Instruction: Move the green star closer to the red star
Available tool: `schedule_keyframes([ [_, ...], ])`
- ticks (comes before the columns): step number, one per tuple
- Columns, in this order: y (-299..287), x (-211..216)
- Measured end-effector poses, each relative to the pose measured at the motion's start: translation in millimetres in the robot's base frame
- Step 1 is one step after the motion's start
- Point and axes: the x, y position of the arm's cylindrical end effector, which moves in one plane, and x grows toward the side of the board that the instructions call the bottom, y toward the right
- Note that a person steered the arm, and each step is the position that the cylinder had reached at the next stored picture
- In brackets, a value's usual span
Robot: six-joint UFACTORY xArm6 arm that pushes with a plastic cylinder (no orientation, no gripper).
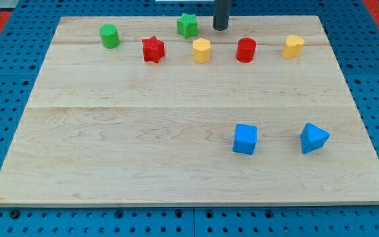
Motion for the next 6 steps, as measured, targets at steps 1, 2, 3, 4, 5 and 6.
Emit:
schedule_keyframes([
  [1, -31, -10],
  [2, -84, -10],
  [3, -129, -10],
  [4, -156, -10],
  [5, -160, -7],
  [6, -136, -7],
])
